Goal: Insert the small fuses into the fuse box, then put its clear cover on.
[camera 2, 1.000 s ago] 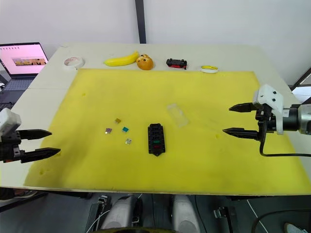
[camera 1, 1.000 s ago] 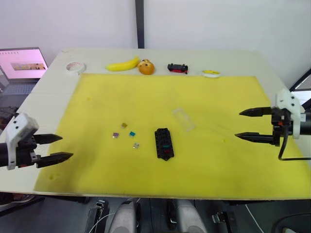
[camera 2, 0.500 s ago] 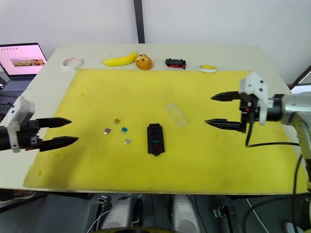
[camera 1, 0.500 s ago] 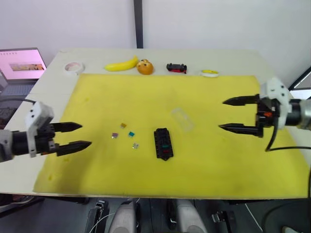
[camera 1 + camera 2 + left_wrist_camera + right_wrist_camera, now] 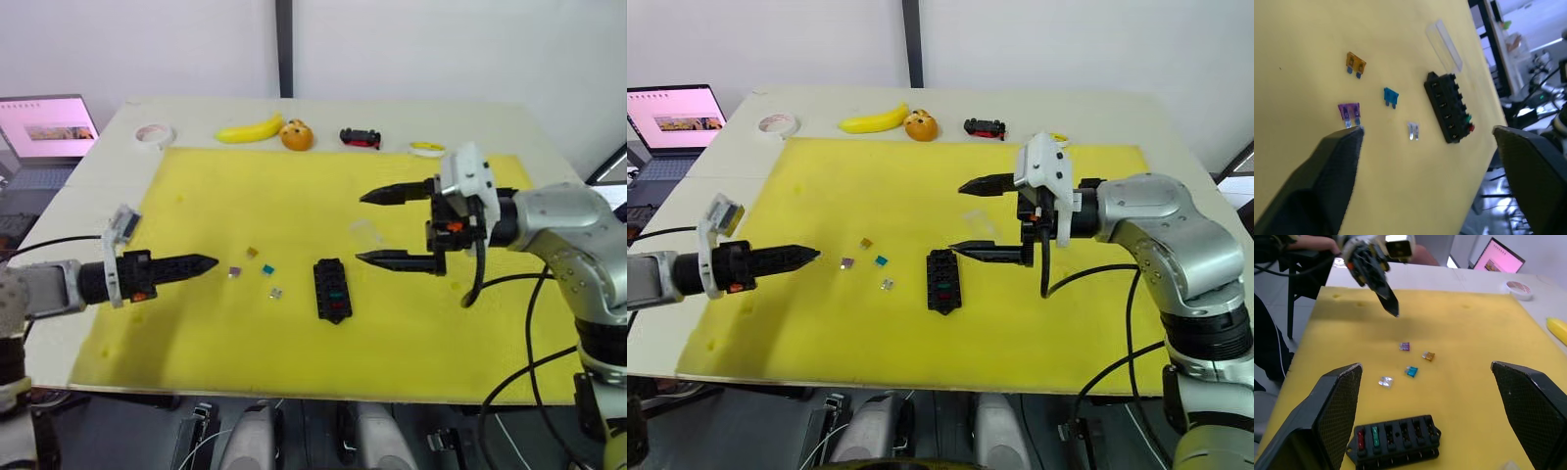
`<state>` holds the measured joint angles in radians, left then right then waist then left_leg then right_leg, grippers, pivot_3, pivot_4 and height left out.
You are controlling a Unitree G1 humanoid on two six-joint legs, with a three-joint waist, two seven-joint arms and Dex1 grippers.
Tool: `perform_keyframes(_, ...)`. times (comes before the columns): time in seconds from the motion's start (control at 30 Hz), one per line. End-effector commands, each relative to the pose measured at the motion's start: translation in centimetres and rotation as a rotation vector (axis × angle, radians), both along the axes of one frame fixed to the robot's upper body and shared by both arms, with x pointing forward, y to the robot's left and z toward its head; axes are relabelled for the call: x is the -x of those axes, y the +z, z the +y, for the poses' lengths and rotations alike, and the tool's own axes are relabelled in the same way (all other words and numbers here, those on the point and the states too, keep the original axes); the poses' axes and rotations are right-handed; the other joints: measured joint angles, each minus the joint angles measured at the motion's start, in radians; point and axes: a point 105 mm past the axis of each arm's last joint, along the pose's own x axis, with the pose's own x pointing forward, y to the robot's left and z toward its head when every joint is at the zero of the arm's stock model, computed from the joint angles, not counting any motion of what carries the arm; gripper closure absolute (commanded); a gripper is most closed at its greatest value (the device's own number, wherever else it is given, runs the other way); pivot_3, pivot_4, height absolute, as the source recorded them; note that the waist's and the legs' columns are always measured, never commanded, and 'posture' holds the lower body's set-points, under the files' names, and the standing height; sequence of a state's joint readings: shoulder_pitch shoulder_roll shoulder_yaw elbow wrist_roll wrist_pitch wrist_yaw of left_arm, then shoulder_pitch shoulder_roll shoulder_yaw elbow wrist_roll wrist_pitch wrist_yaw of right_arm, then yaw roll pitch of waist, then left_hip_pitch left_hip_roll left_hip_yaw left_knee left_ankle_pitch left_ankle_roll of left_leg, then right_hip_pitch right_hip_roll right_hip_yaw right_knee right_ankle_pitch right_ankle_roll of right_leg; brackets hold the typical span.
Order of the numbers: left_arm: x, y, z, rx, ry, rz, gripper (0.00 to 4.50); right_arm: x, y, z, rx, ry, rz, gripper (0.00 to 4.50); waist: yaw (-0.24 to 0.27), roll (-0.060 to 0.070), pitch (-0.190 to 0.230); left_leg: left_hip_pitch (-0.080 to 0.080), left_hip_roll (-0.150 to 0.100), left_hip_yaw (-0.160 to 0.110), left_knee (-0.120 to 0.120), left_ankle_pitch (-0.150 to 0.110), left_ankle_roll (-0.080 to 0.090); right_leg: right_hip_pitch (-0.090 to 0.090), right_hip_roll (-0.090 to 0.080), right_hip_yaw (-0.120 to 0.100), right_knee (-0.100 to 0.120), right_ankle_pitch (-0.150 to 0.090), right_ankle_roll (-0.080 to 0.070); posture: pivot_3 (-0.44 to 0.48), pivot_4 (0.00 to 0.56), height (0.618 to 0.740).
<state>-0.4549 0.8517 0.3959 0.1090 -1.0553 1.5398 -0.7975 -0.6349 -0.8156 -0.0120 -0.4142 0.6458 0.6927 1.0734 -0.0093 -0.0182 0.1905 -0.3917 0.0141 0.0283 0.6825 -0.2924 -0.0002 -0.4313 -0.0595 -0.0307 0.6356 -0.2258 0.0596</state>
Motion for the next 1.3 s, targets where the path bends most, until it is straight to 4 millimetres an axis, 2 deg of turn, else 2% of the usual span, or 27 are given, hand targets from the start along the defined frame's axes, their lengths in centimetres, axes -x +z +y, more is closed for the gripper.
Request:
perform_keyframes(0.03,-0.6,-0.4,-0.1,0.024,0.004,0.066,1.81,0.6,1.0,-0.1,-0.010,-0.001,-0.050,0.00,-0.001,0.000,0.000,0.000,0.000,0.000,0.000,0.000,0.000,0.000,0.000,0.000,0.000,0.000,0.000,0.000,0.150,0.737)
perform_keyframes(0.23,-1.1,-2.2,-0.4,0.009,-0.002,0.162,1.81,0.8,0.6,0.0,-0.012,-0.004,-0.046,0.00,-0.002,0.000,0.000,0.000,0.000,0.000,0.000,0.000,0.000,0.000,-0.001,0.000,0.000,0.000,0.000,0.000,0.150,0.737)
perform_keyframes(0.63,-2.7,-4.7,-0.4,0.033,0.041,0.200,1.81,0.9,0.4,0.4,-0.021,-0.002,-0.048,0.00,0.001,0.000,0.000,0.000,0.000,0.000,0.000,0.000,0.000,0.000,-0.001,0.000,0.000,0.000,0.000,0.000,0.150,0.737)
perform_keyframes(0.93,-3.6,-5.6,-1.3,0.065,0.050,0.201,1.81,1.0,0.5,0.6,-0.022,0.000,-0.053,0.00,0.024,0.000,0.000,0.000,-0.001,0.000,0.001,0.000,0.000,0.000,-0.002,0.000,0.000,0.000,0.000,0.000,0.150,0.737)
perform_keyframes(1.13,-4.2,-5.3,-2.5,0.107,0.012,0.184,1.81,1.1,0.6,0.8,-0.024,0.002,-0.055,0.00,0.027,0.000,-0.001,0.000,-0.002,-0.001,0.001,0.000,0.000,0.001,-0.003,0.000,0.000,0.000,0.000,0.000,0.150,0.737)
perform_keyframes(1.3,-4.3,-5.3,-2.8,0.099,-0.006,0.181,1.81,1.1,0.5,0.9,-0.021,0.004,-0.057,0.00,0.028,0.000,-0.001,0.000,-0.004,-0.001,0.001,0.000,0.000,0.002,-0.003,-0.001,0.000,0.000,0.000,0.000,0.150,0.737)
